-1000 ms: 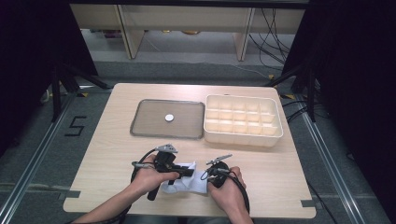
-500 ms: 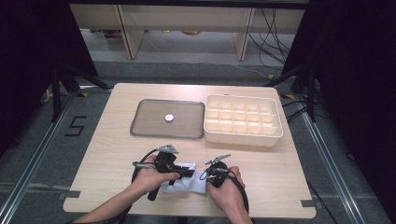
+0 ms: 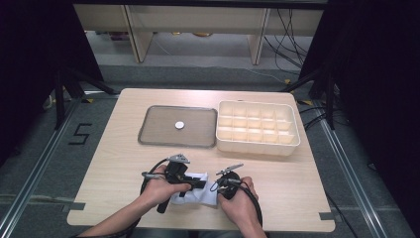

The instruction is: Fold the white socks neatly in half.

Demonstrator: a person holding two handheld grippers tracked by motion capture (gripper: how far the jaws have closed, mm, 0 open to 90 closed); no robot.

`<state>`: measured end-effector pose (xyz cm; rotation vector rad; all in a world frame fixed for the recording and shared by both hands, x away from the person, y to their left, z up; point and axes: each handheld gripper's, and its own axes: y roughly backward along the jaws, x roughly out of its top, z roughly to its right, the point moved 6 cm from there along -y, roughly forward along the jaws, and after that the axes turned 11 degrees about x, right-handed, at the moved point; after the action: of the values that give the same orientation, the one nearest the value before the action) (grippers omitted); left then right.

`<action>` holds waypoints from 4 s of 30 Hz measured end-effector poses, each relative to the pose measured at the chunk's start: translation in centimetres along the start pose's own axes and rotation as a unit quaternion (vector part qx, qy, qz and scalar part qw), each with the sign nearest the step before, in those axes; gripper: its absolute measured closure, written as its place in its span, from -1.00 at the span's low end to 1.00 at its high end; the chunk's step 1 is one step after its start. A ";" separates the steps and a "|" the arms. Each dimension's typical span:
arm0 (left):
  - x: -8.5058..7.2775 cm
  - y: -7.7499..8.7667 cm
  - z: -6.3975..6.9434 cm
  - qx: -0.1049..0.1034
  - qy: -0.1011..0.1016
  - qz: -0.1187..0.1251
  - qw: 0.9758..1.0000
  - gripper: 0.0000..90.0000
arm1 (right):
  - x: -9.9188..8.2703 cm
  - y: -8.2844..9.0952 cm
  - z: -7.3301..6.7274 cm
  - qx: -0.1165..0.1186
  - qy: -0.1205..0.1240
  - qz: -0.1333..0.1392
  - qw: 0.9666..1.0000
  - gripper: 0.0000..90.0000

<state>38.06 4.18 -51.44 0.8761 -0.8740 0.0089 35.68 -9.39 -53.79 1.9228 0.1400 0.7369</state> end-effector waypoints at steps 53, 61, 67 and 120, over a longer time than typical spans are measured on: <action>-0.8 -1.5 0.4 0.012 -0.009 -0.013 1.000 0.72 | 0.4 -0.6 -0.6 0.007 0.013 0.003 1.000 0.95; -0.9 -1.9 0.4 0.009 -0.012 -0.015 1.000 0.59 | 0.5 -0.2 -0.8 0.006 0.013 0.008 1.000 0.94; -0.4 -1.6 0.8 0.007 -0.015 0.001 1.000 0.35 | 0.6 0.3 -0.8 0.004 0.010 0.015 1.000 0.94; -2.7 2.4 -4.7 0.056 0.001 0.005 0.998 0.70 | 2.4 0.3 -2.2 0.020 0.037 0.062 0.997 1.00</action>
<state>38.54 9.85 -53.18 0.9762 -0.8815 0.0680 36.30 -6.87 -51.85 1.9566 0.0823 0.8947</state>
